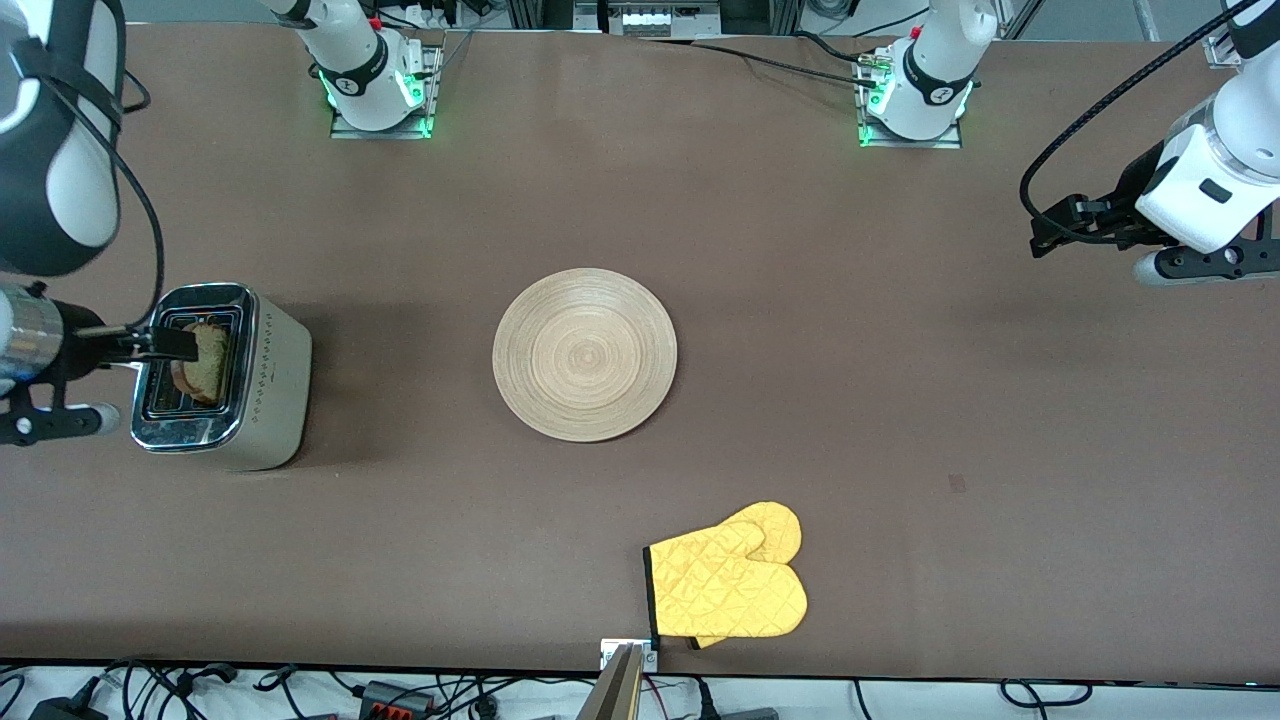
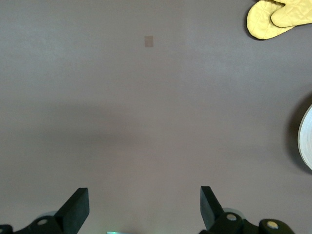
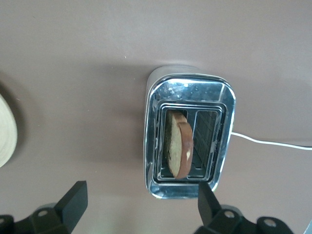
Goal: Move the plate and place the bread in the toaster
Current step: 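Open the right gripper and raise it away from the toaster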
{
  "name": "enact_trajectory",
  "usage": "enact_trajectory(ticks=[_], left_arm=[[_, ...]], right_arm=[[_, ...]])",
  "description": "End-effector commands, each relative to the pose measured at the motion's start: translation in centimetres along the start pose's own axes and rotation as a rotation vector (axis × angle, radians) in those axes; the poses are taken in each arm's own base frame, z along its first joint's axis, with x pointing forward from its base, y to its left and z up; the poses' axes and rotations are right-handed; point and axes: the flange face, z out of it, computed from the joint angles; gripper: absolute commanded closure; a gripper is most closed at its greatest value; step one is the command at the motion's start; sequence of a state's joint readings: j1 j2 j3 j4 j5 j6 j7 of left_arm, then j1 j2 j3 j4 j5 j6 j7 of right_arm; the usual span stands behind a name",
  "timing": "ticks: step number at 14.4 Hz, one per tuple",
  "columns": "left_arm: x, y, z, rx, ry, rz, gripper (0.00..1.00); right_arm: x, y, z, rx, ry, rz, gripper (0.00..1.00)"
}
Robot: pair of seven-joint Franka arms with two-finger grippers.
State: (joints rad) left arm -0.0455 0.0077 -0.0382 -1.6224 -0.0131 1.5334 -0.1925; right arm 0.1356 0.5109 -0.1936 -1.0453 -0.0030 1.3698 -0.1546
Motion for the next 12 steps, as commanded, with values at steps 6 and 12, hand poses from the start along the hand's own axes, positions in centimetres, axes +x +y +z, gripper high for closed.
enact_trajectory(ticks=[6, 12], left_arm=[[0.0, -0.1, -0.7, 0.015, 0.008, -0.01, 0.0], [0.0, 0.0, -0.8, 0.014, 0.011, -0.01, 0.0]], right_arm=[[-2.1, 4.6, -1.9, 0.067, 0.03, 0.069, 0.0], [-5.2, 4.9, -3.6, 0.09, -0.044, 0.085, 0.0]])
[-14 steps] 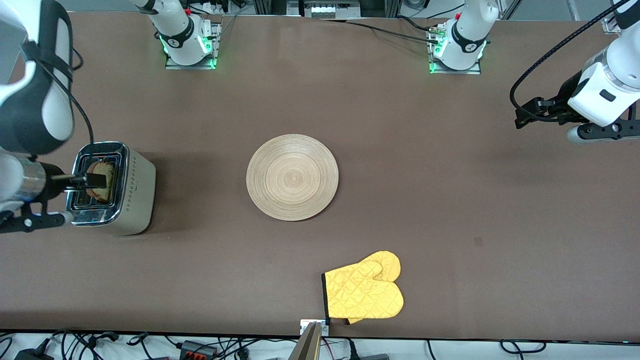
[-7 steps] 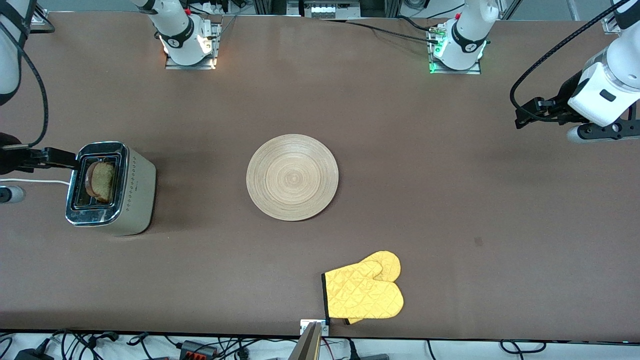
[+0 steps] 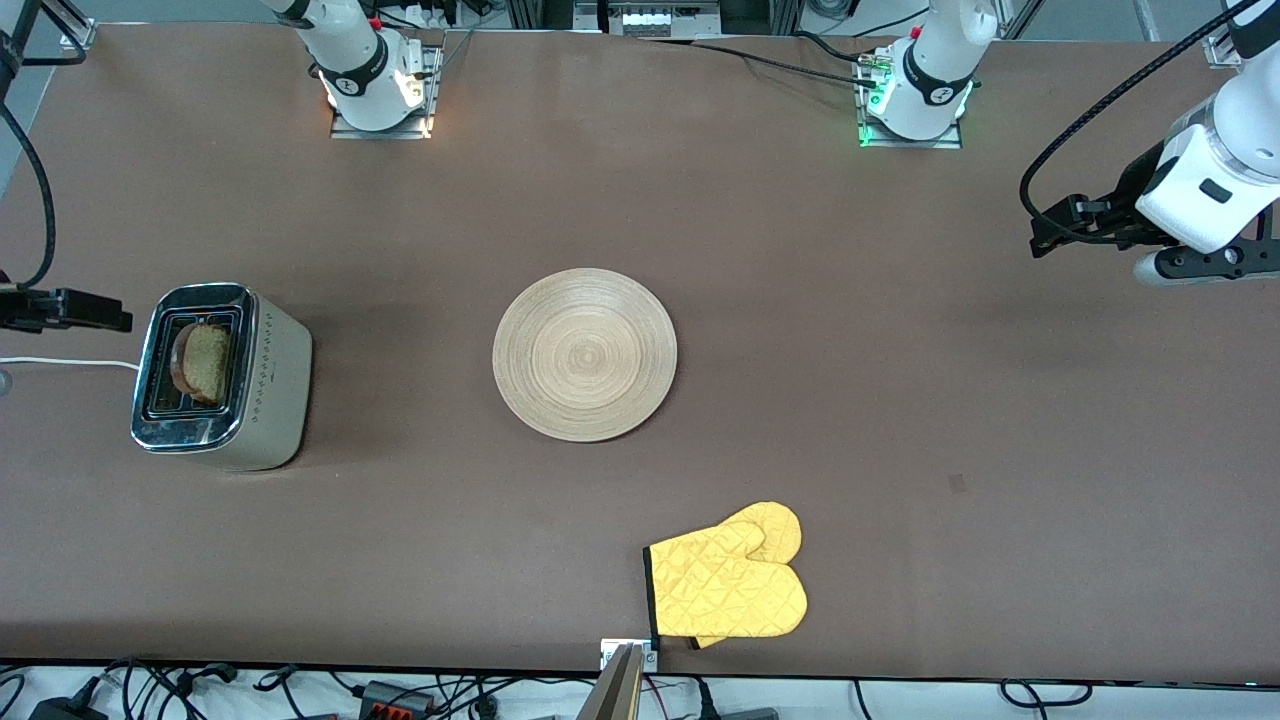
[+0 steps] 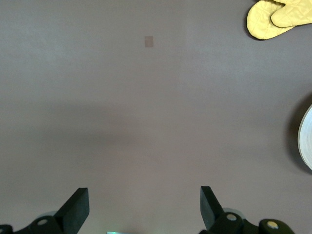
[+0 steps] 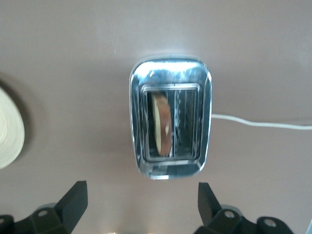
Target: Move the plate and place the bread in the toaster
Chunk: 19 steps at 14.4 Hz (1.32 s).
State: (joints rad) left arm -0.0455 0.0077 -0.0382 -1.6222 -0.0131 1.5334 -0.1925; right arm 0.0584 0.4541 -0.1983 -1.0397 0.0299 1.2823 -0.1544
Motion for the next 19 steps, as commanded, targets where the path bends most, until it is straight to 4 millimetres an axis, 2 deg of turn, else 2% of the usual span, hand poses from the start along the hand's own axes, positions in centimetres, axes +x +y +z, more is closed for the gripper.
enact_trajectory(ticks=[1, 2, 11, 12, 14, 16, 17, 19], left_arm=[[0.0, -0.1, -0.7, 0.015, 0.008, -0.01, 0.0], [0.0, -0.1, -0.8, 0.015, 0.009, -0.01, 0.0], [0.0, -0.1, -0.8, 0.014, 0.01, -0.01, 0.0], [0.0, -0.1, -0.8, 0.014, 0.011, -0.01, 0.0], [0.0, -0.1, -0.7, 0.015, 0.008, -0.01, 0.0], [0.0, -0.1, -0.8, 0.016, 0.009, -0.01, 0.0], [0.0, -0.1, -0.8, 0.015, 0.009, -0.01, 0.0], [0.0, 0.0, -0.8, 0.015, 0.011, -0.008, 0.0]], right_arm=[[-2.4, -0.5, -2.0, 0.03, -0.016, 0.011, 0.0], [-2.4, -0.6, -2.1, 0.028, -0.013, 0.007, 0.0], [-2.8, 3.8, -1.1, 0.075, -0.011, 0.058, 0.0], [-3.9, 3.6, -1.8, 0.067, 0.009, 0.06, 0.0], [-5.4, 3.2, -0.8, 0.073, 0.035, 0.059, 0.0], [-8.3, 2.3, 0.0, 0.029, 0.092, 0.057, 0.0], [-9.1, 1.8, 0.5, 0.028, 0.116, 0.103, 0.0], [-10.0, 1.1, 0.4, 0.036, 0.128, 0.19, 0.0]])
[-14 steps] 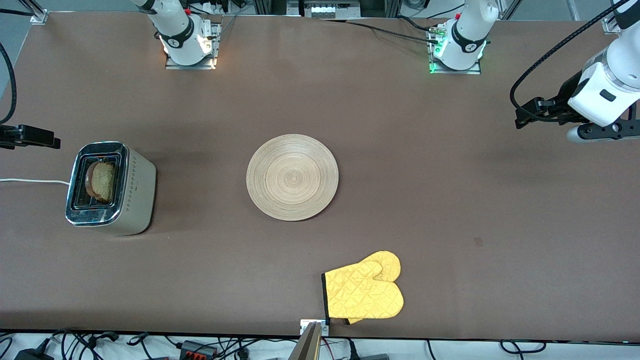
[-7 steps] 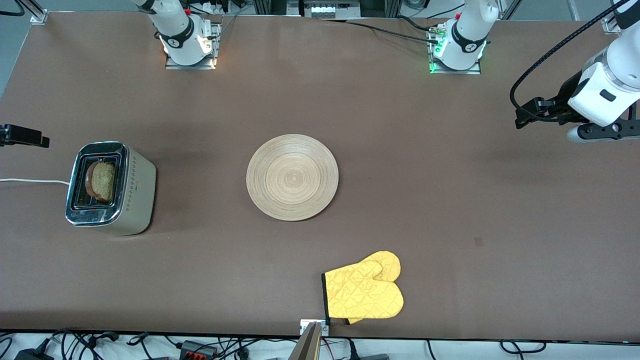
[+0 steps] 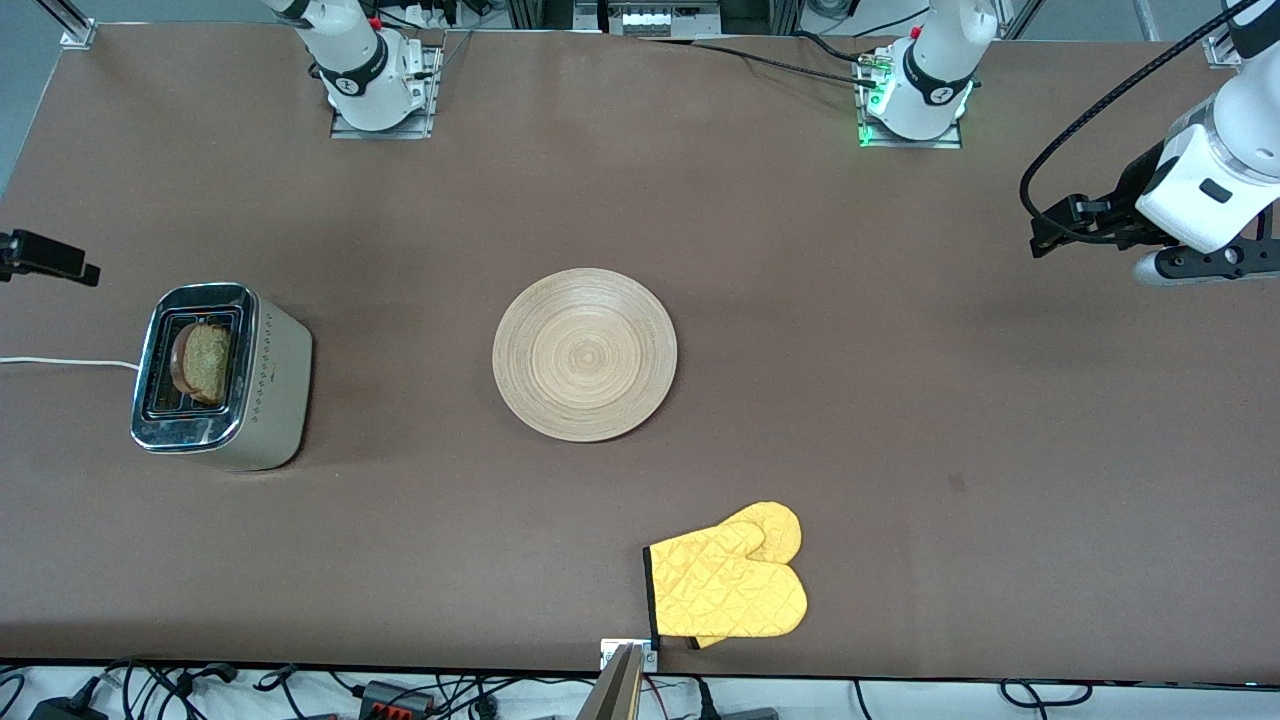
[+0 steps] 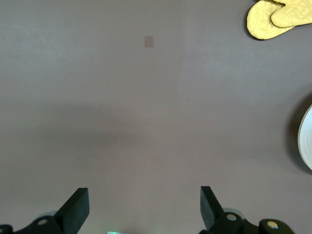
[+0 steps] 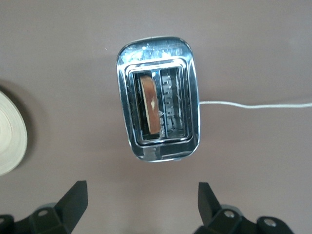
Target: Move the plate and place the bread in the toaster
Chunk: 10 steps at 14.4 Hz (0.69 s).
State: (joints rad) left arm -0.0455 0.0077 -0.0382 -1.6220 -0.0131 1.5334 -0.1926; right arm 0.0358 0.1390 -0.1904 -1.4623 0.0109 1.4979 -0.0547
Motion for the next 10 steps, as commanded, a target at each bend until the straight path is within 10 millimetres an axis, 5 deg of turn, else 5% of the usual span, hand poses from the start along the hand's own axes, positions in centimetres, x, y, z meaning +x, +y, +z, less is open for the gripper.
enact_trajectory(ticks=[1, 4, 10], left_arm=[[0.0, 0.0, -0.8, 0.016, 0.011, -0.008, 0.0], [-0.1, 0.1, -0.7, 0.016, 0.006, -0.007, 0.0], [-0.1, 0.1, -0.8, 0.016, 0.009, -0.007, 0.0]], right_arm=[[-3.4, -1.8, 0.2, -0.002, 0.023, 0.056, 0.0], [-5.0, -1.6, 0.3, 0.004, 0.025, 0.046, 0.0], [-5.6, -4.6, 0.0, 0.003, 0.027, 0.118, 0.0]])
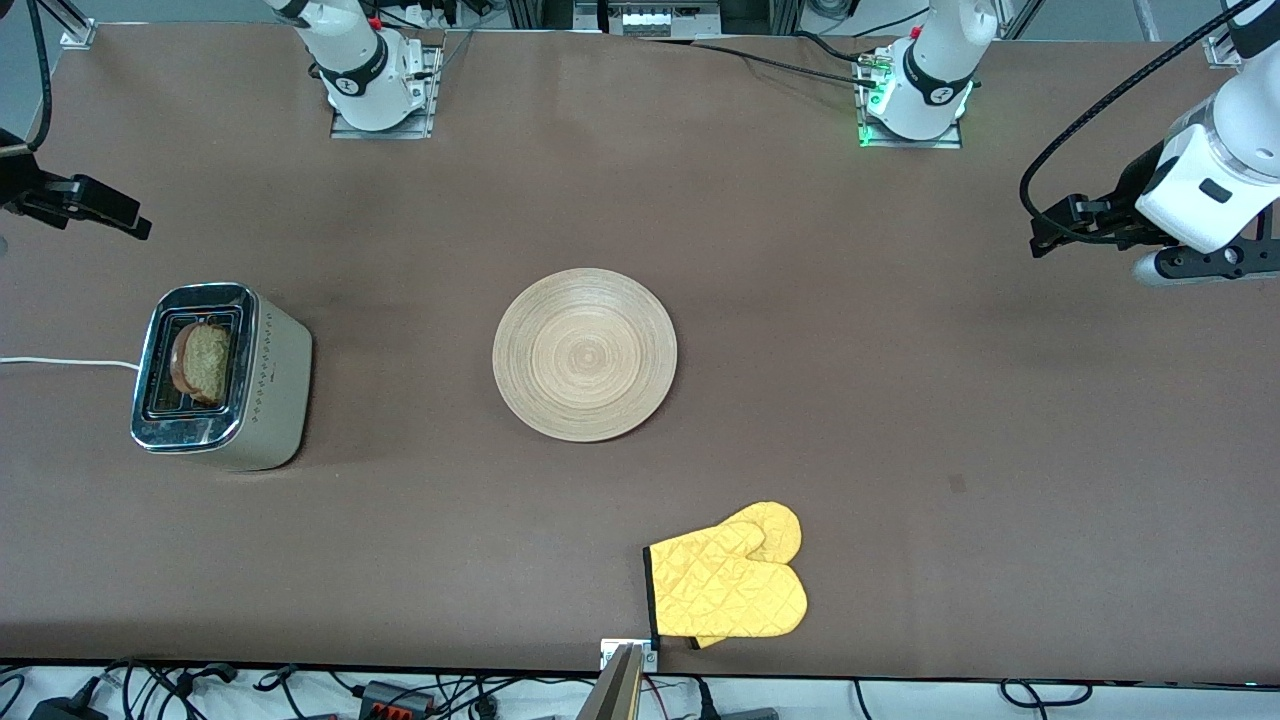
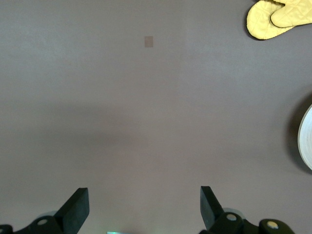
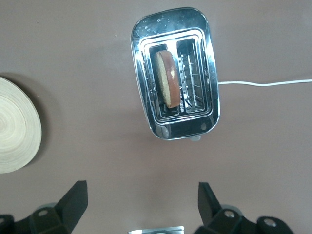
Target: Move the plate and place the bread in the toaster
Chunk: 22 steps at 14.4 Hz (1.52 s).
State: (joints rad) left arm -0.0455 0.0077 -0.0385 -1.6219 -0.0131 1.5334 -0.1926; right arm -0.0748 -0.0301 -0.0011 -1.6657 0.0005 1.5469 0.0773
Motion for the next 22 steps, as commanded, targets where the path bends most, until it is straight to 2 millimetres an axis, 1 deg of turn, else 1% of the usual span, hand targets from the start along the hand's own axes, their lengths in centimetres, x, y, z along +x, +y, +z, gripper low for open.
enact_trajectory(ticks=[1, 6, 8, 9, 10, 12, 19, 20, 22], left_arm=[[-0.1, 0.2, -0.7, 0.017, 0.008, -0.006, 0.0], [-0.1, 0.1, -0.7, 0.017, 0.005, -0.007, 0.0], [-0.1, 0.1, -0.7, 0.016, 0.004, -0.007, 0.0], [-0.1, 0.0, -0.7, 0.016, 0.004, -0.009, 0.0], [0.0, -0.2, -0.8, 0.015, 0.006, -0.012, 0.0], [-0.1, -0.1, -0.8, 0.017, 0.006, -0.01, 0.0], [-0.8, 1.5, -1.1, 0.021, 0.004, 0.02, 0.0], [-0.9, 1.5, -1.0, 0.023, -0.007, 0.022, 0.0], [-0.9, 1.6, -1.0, 0.023, -0.008, 0.023, 0.0]], right_arm=[[-0.8, -1.2, -0.1, -0.005, 0.016, 0.101, 0.0], [-0.6, -1.2, 0.2, -0.007, 0.002, 0.099, 0.0], [0.3, -0.9, 0.6, -0.009, -0.004, 0.102, 0.0], [0.3, -0.8, 0.5, -0.01, -0.003, 0.102, 0.0], [0.3, -0.6, 0.6, -0.007, -0.007, 0.106, 0.0], [0.3, 0.6, 0.5, -0.005, -0.006, 0.131, 0.0], [0.5, 0.4, 0.7, -0.003, -0.005, 0.126, 0.0], [0.6, 0.3, 0.8, -0.003, -0.009, 0.108, 0.0], [0.8, 0.6, 0.6, -0.006, 0.005, 0.024, 0.0]])
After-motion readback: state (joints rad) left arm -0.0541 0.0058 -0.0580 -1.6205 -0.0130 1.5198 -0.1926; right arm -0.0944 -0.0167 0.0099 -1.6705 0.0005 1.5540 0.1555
